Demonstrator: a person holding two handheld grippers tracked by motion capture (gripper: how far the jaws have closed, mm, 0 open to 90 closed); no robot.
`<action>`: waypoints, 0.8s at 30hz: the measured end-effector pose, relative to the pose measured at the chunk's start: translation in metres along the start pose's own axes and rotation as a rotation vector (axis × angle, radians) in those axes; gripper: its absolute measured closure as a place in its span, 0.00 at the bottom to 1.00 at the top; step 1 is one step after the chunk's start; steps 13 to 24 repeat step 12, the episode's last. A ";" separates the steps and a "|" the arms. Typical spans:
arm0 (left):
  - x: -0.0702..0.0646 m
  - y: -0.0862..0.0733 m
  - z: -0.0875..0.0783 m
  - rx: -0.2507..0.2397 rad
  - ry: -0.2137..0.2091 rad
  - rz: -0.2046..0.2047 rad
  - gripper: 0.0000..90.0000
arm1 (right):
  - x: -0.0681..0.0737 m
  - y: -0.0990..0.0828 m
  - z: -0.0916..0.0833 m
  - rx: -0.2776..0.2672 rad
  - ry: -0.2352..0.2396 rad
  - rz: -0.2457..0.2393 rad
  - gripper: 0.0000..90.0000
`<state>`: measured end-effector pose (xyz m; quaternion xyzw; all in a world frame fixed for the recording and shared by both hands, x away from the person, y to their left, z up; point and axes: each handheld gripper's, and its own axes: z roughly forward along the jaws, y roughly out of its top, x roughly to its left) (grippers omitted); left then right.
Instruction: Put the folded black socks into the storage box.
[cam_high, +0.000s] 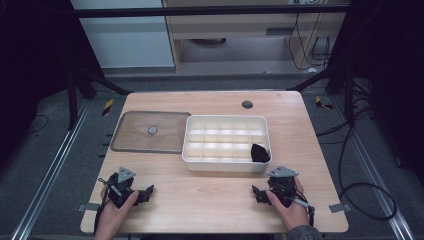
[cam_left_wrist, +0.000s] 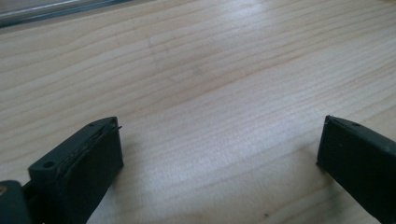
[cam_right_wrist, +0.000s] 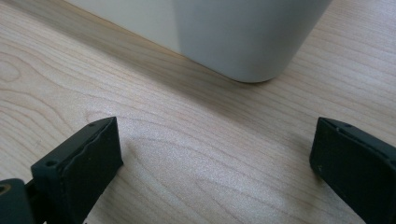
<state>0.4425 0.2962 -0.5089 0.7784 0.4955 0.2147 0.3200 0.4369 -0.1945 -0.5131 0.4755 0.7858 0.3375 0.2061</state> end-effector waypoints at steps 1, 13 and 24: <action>0.001 0.001 0.001 -0.001 -0.003 0.003 0.00 | 0.000 0.000 0.000 0.000 0.000 0.001 0.03; 0.008 0.008 0.009 -0.001 -0.009 0.010 0.00 | -0.027 -0.007 -0.007 0.001 -0.050 0.051 0.02; 0.008 0.008 0.009 -0.001 -0.009 0.010 0.00 | -0.027 -0.007 -0.007 0.001 -0.050 0.051 0.02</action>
